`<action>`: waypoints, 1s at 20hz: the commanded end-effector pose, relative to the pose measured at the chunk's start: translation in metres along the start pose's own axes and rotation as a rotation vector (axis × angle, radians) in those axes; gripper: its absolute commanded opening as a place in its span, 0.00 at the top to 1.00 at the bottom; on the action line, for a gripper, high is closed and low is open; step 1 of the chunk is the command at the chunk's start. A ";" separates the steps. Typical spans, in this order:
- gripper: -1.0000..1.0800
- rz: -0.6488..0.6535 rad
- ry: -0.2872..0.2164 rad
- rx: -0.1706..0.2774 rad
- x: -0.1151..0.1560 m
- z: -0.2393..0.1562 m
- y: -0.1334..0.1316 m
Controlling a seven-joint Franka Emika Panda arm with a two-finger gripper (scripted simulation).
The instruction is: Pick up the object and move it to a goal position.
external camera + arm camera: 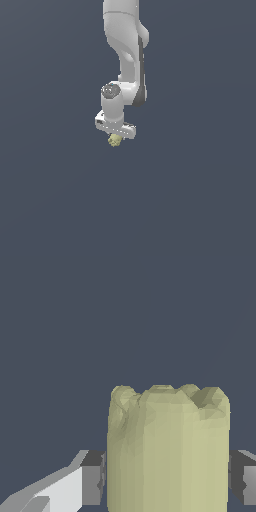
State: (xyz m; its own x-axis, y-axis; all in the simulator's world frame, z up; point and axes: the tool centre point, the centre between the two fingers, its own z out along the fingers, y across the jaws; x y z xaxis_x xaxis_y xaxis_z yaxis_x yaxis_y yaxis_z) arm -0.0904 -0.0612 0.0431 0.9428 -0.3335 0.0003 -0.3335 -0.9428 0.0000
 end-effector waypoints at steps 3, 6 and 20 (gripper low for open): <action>1.00 -0.001 0.001 0.000 -0.005 -0.010 -0.009; 1.00 -0.001 0.001 0.000 -0.011 -0.022 -0.018; 1.00 0.000 0.001 -0.002 -0.064 -0.128 -0.103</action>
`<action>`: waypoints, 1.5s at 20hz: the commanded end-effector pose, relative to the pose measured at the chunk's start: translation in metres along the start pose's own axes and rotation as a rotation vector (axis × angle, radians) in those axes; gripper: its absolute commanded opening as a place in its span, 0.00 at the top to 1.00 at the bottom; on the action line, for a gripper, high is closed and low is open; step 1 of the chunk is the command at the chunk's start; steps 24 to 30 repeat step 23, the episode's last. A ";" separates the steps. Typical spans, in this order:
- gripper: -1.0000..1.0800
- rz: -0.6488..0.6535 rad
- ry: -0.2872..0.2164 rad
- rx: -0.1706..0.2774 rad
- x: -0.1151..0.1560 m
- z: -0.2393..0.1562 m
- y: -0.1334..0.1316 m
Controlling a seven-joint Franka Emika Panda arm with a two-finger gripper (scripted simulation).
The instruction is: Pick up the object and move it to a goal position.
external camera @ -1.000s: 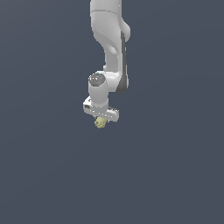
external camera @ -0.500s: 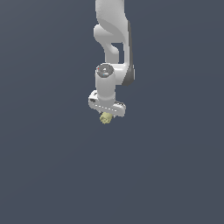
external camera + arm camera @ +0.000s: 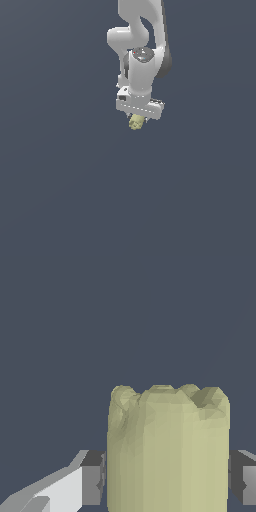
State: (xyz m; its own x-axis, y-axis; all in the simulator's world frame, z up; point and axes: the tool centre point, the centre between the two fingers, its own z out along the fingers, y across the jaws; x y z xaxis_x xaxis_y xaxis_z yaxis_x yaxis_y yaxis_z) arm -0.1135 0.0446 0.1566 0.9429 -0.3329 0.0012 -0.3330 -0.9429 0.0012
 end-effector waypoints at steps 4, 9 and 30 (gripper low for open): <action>1.00 0.000 0.001 -0.002 -0.024 -0.048 -0.038; 1.00 0.000 0.001 -0.002 -0.041 -0.086 -0.069; 1.00 0.000 -0.001 0.001 -0.061 -0.133 -0.110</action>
